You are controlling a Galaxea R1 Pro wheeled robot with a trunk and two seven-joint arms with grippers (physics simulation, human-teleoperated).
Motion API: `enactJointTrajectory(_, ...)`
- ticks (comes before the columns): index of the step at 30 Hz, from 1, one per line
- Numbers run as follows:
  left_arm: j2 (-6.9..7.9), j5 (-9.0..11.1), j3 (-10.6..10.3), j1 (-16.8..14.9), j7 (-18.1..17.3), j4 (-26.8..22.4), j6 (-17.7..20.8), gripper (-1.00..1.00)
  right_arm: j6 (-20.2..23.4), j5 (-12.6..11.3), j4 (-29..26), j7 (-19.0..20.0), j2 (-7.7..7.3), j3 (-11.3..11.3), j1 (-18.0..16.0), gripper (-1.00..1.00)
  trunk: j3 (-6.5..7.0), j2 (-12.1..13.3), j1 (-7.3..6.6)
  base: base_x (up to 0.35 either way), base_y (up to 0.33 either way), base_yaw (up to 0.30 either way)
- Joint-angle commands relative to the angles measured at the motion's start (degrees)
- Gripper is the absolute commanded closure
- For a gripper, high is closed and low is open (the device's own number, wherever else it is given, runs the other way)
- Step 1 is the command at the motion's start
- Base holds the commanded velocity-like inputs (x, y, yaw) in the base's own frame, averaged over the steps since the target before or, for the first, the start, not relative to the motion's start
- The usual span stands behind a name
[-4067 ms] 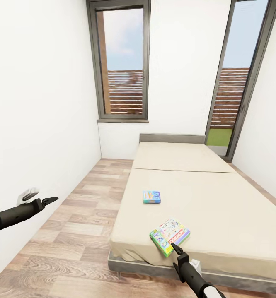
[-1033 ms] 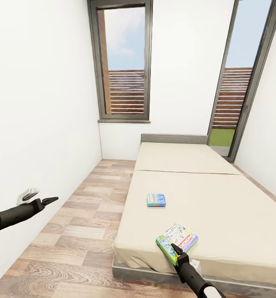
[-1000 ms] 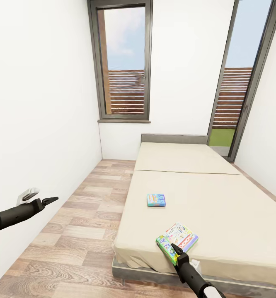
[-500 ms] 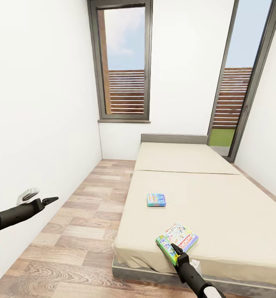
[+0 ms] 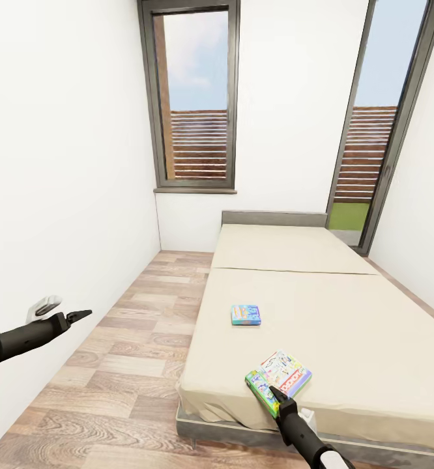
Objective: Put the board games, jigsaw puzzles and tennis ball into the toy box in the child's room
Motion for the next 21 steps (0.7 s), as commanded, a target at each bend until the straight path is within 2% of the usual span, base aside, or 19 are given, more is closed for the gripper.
enactJointTrajectory(1,0.00,0.0,0.1,-0.1,-0.2,0.0,0.4,-1.00,0.5,-0.3,0.0,0.0,0.05,-0.4,0.0,1.00,-0.06,0.0,-0.01,0.000,0.000,0.000)
enactJointTrajectory(4,-0.01,0.0,0.1,-0.1,-0.2,0.0,0.4,-1.00,0.5,-0.3,0.0,0.0,0.05,-0.4,0.0,1.00,-0.06,0.0,-0.01,0.000,0.000,0.000)
enactJointTrajectory(8,-0.01,0.0,0.1,-0.1,-0.2,0.0,0.4,-1.00,0.5,-0.3,0.0,0.0,0.05,-0.4,0.0,1.00,0.66,1.6,-0.89,0.000,0.000,0.000)
enactJointTrajectory(21,0.05,0.0,0.2,-0.1,-0.2,0.0,0.4,-1.00,0.5,-0.3,0.0,0.1,0.05,-0.4,0.0,1.00,0.66,1.6,-0.89,0.000,0.000,0.000)
